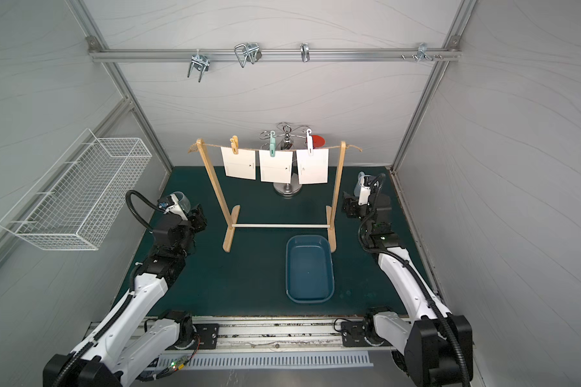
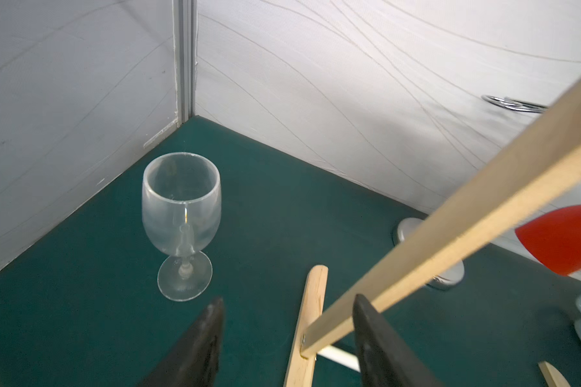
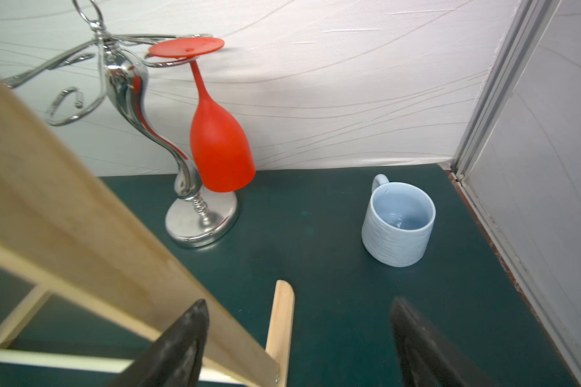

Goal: Remove the postcards from the strings
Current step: Pinch the postcard on the clothesline.

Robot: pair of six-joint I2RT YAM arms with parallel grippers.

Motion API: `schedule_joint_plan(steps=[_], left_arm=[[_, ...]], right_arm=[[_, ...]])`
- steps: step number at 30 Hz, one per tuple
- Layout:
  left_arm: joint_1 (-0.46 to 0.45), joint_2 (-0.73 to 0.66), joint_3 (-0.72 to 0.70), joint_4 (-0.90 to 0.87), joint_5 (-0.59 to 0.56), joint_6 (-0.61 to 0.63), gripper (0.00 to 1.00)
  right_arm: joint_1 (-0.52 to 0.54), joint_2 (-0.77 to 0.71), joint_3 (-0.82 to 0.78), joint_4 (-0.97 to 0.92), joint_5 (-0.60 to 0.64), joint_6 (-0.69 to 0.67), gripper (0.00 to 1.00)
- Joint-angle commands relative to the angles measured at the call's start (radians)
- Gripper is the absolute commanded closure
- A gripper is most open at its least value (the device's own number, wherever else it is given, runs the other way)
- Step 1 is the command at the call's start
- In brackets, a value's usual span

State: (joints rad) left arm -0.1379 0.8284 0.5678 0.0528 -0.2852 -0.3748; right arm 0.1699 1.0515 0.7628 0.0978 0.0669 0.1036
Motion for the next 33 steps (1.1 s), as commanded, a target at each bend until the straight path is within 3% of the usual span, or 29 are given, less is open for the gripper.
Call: schedule_joint_plan(steps=[1,8,12,15,20,28,33], left_arm=[[-0.061,-0.077,0.047,-0.181,-0.002,-0.077,0.4],[-0.322,-0.107,0.147,-0.284,0.029,-0.01,0.45],[-0.508,-0.023,0.257,-0.312,0.044,0.084,0.46],[-0.598,0.078,0.368,-0.324,0.125,0.168,0.47],[-0.62,0.228,0.496,-0.256,0.319,0.205,0.47],[-0.619,0.436,0.707,-0.205,0.437,0.283,0.43],[-0.618,0.555,0.816,-0.18,0.449,0.313,0.41]], right_arm=[[0.011,-0.06,0.044,-0.149,-0.055,0.044,0.15],[0.027,-0.132,0.194,-0.318,-0.083,0.037,0.15],[0.032,-0.155,0.315,-0.419,-0.119,0.021,0.14],[0.036,-0.157,0.4,-0.477,-0.139,0.024,0.14],[0.04,-0.138,0.52,-0.533,-0.207,0.032,0.14],[0.056,-0.013,0.784,-0.597,-0.366,0.024,0.13],[0.062,0.071,0.931,-0.615,-0.414,0.014,0.12]])
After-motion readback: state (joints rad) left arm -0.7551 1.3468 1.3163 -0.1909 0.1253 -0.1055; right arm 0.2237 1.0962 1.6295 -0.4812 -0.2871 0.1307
